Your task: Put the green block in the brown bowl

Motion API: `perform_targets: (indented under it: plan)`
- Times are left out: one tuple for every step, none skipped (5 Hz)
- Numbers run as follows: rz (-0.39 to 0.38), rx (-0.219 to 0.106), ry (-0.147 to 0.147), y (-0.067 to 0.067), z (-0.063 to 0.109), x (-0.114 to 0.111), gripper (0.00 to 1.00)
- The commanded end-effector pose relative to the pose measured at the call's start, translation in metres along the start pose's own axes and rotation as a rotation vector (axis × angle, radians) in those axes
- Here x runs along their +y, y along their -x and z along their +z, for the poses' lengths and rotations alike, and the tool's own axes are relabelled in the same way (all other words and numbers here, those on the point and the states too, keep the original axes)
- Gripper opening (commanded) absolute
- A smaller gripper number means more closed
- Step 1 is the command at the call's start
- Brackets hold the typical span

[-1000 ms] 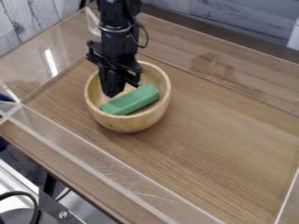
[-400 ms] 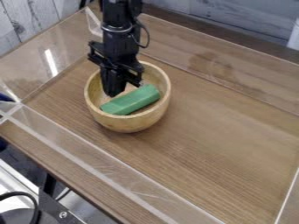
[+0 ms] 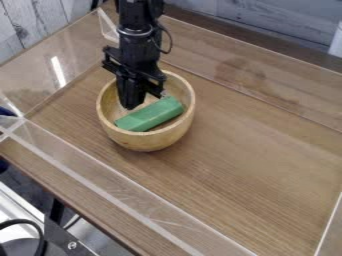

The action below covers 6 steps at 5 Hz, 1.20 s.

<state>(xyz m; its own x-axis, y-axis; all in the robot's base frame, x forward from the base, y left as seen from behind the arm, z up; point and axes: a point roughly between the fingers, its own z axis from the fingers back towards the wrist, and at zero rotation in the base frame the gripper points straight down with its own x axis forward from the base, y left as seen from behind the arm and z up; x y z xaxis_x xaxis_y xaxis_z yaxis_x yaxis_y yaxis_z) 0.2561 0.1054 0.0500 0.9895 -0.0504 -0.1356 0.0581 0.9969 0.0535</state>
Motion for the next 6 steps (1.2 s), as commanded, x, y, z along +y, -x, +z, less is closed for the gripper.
perform_targets:
  plan:
    - [0.008,-0.041,-0.017,-0.0089,0.0119,0.0055,0.00]
    - [0.010,-0.039,-0.014,-0.0103,0.0117,0.0056,0.00]
    - [0.012,-0.038,-0.011,-0.0115,0.0117,0.0058,0.00]
    - [0.014,-0.035,-0.008,-0.0128,0.0112,0.0059,0.00]
    - [0.015,-0.033,-0.004,-0.0140,0.0109,0.0059,0.00]
    - [0.017,-0.032,-0.001,-0.0151,0.0110,0.0057,0.00]
